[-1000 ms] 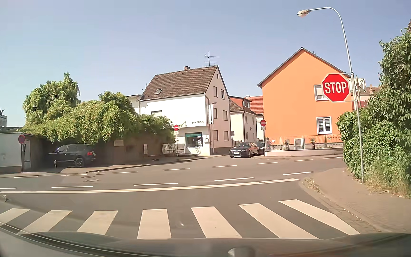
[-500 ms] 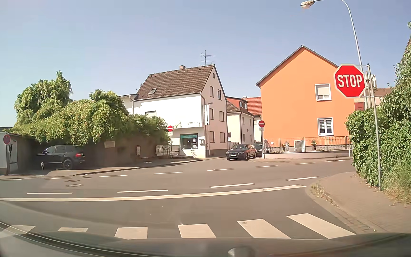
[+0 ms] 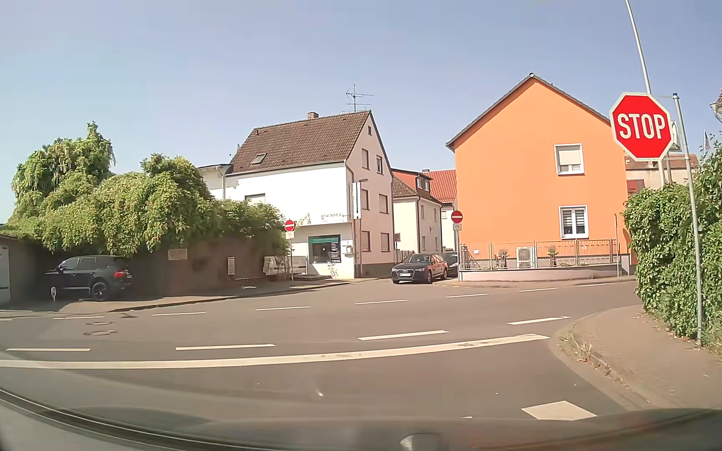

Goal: Follow the waypoints while adhering to traffic rules and regulations

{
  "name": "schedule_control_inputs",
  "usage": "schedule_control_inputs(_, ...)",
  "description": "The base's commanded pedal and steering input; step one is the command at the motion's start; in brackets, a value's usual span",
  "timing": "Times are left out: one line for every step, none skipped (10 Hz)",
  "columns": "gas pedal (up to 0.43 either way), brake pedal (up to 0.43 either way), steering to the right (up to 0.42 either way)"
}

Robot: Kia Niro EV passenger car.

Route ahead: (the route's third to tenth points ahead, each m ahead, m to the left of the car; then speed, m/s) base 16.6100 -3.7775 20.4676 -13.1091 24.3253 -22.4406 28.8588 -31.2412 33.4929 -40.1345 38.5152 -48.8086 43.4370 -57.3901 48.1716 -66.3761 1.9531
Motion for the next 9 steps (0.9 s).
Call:
schedule_control_inputs(0.000,0.171,0.043)
schedule_control_inputs(0.000,0.171,0.042)
schedule_control_inputs(0.000,0.171,0.041)
schedule_control_inputs(0.000,0.171,0.035)
schedule_control_inputs(0.000,0.171,0.027)
schedule_control_inputs(0.000,0.171,0.022)
schedule_control_inputs(0.000,0.171,0.021)
schedule_control_inputs(0.000,0.159,0.020)
schedule_control_inputs(0.000,0.122,0.018)
